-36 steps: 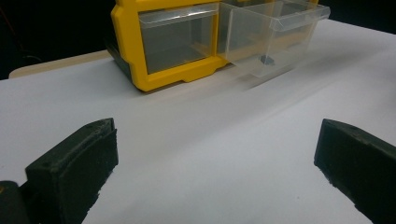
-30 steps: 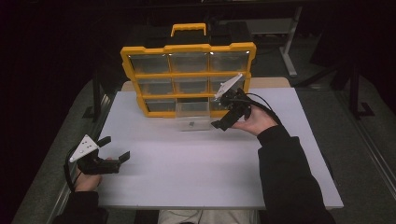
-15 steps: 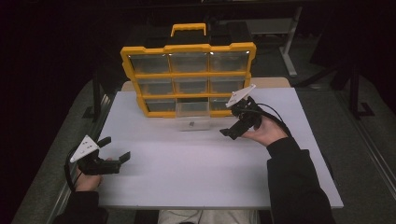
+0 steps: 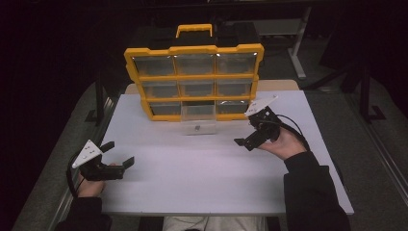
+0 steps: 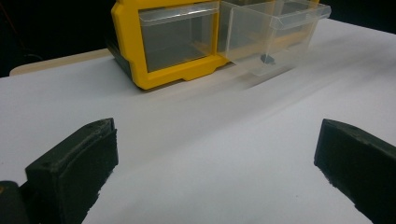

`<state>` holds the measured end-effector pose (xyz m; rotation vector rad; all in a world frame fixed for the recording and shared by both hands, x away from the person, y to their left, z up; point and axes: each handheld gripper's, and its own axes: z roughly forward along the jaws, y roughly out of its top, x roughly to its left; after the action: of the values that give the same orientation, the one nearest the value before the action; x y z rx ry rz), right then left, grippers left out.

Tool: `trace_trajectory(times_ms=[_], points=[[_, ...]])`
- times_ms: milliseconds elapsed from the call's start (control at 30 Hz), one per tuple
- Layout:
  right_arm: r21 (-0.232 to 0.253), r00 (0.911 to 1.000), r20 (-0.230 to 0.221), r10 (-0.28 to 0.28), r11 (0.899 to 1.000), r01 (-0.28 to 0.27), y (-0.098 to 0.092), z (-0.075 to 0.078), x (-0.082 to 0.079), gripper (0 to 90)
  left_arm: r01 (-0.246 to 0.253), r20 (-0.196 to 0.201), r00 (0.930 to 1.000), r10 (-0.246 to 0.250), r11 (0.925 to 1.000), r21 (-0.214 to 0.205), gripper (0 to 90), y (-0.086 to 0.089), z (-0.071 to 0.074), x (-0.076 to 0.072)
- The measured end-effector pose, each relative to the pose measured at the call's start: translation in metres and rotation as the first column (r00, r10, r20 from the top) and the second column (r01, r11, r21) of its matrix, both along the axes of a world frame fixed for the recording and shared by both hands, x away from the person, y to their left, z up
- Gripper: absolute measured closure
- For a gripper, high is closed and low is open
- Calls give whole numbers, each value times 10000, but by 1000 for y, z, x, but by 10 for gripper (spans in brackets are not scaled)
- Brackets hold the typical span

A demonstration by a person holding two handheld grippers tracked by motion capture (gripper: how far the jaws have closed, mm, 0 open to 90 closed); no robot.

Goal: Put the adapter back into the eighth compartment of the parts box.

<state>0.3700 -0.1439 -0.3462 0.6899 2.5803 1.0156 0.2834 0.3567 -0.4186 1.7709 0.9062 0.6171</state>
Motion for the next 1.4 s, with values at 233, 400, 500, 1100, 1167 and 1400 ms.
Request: trace_trajectory(times_ms=[233,400,500,1100,1167,1400], points=[[373,9996,-65,-278,9989,280,-13,-6,-9,0,-17,5,10000,17,10000,6,0,0,0,0],[784,9986,-262,-462,9958,481,-22,-12,-14,0,-22,24,10000,21,10000,19,0,0,0,0],[929,9980,-242,-583,9938,603,-29,-15,-18,0,-33,24,10000,33,10000,5,0,0,0,0],[2300,9885,-249,-1490,9615,1507,-67,-49,-48,0,-2,60,10000,2,10000,-6,0,0,1,-1],[2404,9873,-291,-1560,9577,1584,-70,-53,-50,0,2,64,10000,-2,10000,-19,0,0,1,-1],[2414,9837,-260,-1778,9538,1788,-75,-67,-58,0,60,59,10000,-60,10000,1,0,0,1,-1]])
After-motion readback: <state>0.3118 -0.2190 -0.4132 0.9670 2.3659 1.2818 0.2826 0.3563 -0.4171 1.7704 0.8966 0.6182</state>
